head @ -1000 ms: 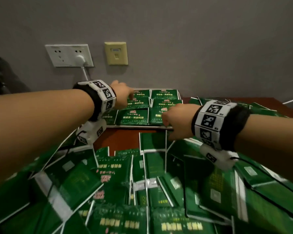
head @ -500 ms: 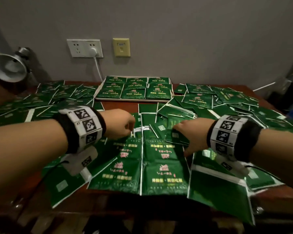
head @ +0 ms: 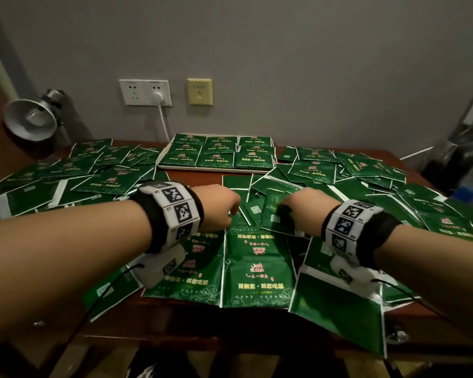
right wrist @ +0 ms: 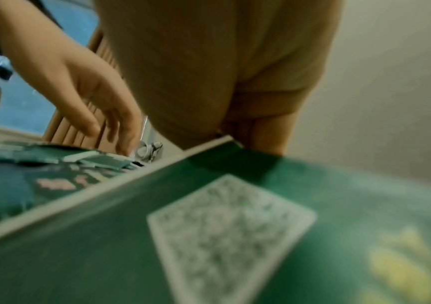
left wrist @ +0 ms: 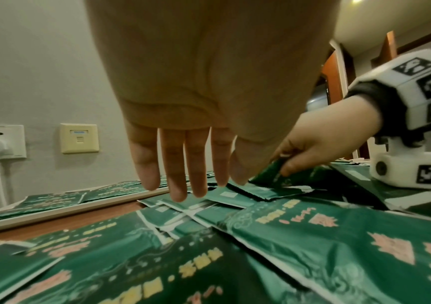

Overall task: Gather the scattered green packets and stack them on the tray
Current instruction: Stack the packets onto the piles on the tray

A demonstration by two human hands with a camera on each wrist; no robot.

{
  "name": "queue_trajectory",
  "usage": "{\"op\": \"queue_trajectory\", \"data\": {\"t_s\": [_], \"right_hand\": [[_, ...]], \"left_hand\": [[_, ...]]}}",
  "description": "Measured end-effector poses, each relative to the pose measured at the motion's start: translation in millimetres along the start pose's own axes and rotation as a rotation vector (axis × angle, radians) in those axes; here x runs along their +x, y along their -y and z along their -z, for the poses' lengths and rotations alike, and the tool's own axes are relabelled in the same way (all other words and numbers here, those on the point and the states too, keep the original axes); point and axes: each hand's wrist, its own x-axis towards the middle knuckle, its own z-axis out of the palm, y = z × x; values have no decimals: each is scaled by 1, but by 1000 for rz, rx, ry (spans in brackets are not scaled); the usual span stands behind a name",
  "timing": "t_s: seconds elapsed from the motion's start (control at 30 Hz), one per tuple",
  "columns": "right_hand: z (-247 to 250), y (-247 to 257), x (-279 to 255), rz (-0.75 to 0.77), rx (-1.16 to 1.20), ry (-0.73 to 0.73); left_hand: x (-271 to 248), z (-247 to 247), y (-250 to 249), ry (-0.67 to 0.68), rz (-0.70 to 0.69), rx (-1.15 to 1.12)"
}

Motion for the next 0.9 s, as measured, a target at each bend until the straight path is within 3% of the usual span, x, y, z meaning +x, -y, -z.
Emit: {"op": "queue_trajectory", "data": {"t_s": [0.17, 0.33, 0.47, 0.6, 0.73, 0.9], "right_hand": [[10, 8, -1, 164, 493, -351], [6, 27, 0, 254, 611, -186], [3, 27, 11, 117, 637, -149], [1, 11, 17, -48, 376, -135], [-3, 2, 15, 23, -7, -44], [-6, 8, 11, 104, -112, 108]], "left_hand": [[6, 1, 5, -118, 78, -85], [-7, 7, 22, -218, 1, -354], [-3, 3, 27, -249, 15, -359], [2, -1, 19, -283, -8, -303], [-2, -9, 1, -47, -201, -44], [8, -26, -5, 103, -170, 69]]}}
